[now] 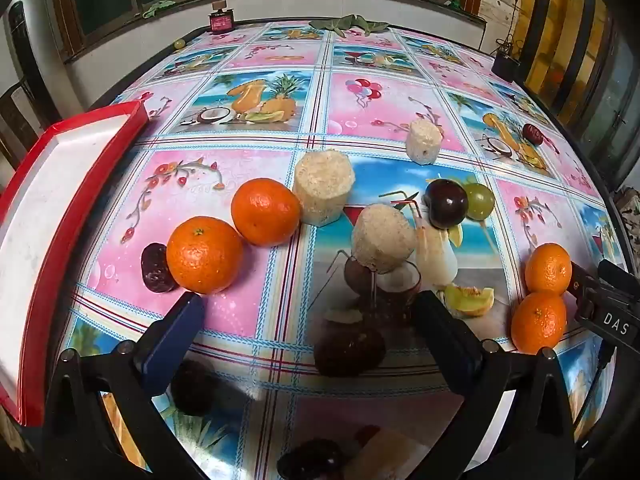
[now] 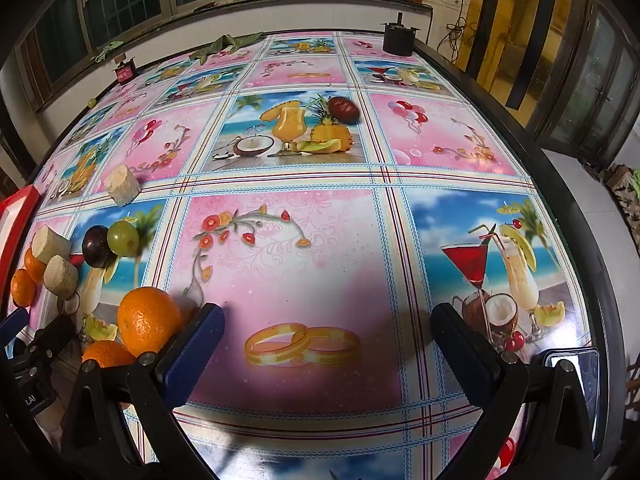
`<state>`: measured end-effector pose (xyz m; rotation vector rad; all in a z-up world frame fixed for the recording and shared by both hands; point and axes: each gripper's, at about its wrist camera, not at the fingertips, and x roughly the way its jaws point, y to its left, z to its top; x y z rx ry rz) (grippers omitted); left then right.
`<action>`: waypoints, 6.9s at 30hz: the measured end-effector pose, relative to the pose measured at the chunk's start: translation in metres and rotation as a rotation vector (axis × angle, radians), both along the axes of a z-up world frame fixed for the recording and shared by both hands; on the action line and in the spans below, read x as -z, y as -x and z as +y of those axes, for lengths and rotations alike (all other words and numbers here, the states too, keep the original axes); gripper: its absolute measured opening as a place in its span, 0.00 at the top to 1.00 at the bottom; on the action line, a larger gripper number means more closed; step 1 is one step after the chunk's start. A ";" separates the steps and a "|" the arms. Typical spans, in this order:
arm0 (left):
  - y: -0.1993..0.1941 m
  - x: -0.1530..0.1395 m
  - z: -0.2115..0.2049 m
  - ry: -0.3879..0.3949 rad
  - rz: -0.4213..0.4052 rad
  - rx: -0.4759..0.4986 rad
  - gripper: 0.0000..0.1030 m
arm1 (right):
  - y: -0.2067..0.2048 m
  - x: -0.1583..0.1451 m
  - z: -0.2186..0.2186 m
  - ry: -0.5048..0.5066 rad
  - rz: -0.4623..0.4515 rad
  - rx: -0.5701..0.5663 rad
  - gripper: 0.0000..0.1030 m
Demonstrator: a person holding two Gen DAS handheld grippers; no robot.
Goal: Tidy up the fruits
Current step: 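Move both tools over the fruits on the table, then grasp the beige cylinder with the left tool while the right tool grasps a mandarin orange, then carry both into the white tray and open both tools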
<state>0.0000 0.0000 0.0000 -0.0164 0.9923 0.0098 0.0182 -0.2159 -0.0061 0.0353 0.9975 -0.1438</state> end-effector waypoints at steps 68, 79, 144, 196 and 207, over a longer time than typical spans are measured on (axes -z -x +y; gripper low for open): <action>0.052 -0.036 0.069 0.017 0.017 0.089 0.00 | 0.077 -0.068 0.064 -0.029 -0.189 -0.261 0.02; 0.066 -0.037 0.078 0.094 0.054 0.147 0.01 | 0.093 -0.071 0.072 -0.096 -0.181 -0.366 0.16; 0.049 -0.019 -0.026 0.131 0.166 0.507 0.76 | 0.054 -0.018 0.077 -0.197 -0.043 -0.395 0.65; 0.033 -0.086 0.184 0.113 -0.024 0.056 0.76 | 0.031 -0.089 0.252 -0.251 -0.073 -0.804 0.66; -0.043 -0.061 0.267 0.148 0.003 -0.110 0.76 | -0.073 -0.067 0.347 -0.345 -0.030 -0.900 0.66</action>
